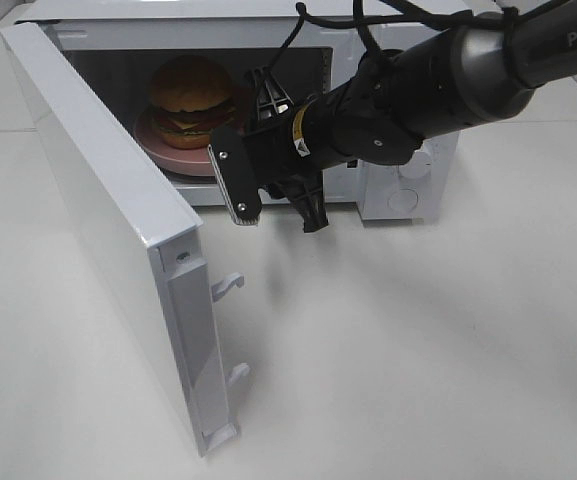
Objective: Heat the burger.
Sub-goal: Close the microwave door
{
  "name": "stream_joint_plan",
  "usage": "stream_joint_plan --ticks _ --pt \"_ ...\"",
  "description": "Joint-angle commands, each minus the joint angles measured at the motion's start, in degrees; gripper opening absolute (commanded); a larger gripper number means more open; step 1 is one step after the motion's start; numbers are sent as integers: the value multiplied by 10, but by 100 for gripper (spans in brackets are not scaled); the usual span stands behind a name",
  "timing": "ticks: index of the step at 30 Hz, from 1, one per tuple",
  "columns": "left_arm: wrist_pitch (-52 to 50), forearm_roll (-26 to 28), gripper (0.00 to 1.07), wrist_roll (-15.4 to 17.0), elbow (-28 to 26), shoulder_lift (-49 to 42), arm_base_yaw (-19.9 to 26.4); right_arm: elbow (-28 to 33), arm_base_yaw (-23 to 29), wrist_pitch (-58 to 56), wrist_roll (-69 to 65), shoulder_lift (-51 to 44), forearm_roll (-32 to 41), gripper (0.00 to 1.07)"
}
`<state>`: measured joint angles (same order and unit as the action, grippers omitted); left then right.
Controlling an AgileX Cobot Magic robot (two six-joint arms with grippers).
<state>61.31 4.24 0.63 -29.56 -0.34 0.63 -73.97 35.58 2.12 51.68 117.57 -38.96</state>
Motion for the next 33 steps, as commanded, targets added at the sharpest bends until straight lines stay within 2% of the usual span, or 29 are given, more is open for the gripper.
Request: stream_joint_plan --ticks 1,2,4,7,9,10,12,33 --pt "0 -1 98 1 0 -2 -3 24 -3 14 -5 -23 -3 40" --pt "0 -1 98 1 0 -2 -3 24 -3 14 -5 -23 -3 40" --pt "0 -1 98 1 0 -2 -3 55 -3 36 -24 -44 -2 51" --pt "0 -1 98 1 0 -2 -3 61 -3 42 -32 -52 -2 55" --pt "0 -1 98 1 0 -2 -3 87 -3 60 -60 -73 -2 71" --pt "0 -1 98 1 0 -2 -3 87 -3 60 -60 -73 -2 71" --pt "0 -1 98 1 0 -2 -3 103 -3 61 -64 -88 -2 79" --pt "0 -1 98 1 0 -2 -3 234 -10 61 -79 -227 -2 76"
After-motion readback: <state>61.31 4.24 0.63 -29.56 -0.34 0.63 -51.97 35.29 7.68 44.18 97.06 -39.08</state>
